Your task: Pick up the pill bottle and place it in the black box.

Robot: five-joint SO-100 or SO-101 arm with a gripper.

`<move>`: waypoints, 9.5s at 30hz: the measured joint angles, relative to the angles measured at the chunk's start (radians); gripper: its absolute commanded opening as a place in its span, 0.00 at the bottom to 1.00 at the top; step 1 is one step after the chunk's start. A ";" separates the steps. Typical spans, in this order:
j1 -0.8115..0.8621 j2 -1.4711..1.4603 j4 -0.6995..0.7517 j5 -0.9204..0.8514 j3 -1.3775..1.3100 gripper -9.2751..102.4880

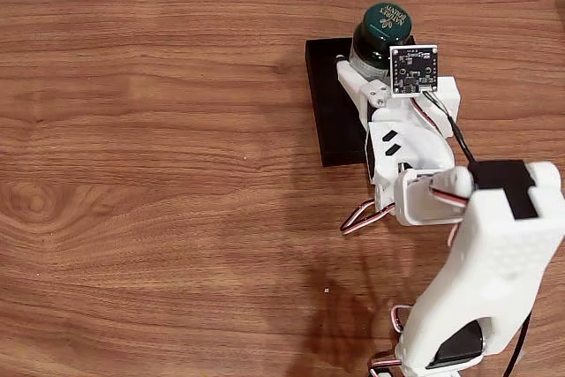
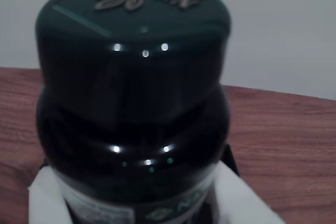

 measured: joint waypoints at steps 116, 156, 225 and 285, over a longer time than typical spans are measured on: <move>0.011 1.669 1.980 -0.186 0.620 0.08; -0.091 2.069 2.425 -0.235 0.618 0.11; -0.091 2.069 2.425 -0.235 0.618 0.11; -0.091 2.069 2.425 -0.235 0.618 0.11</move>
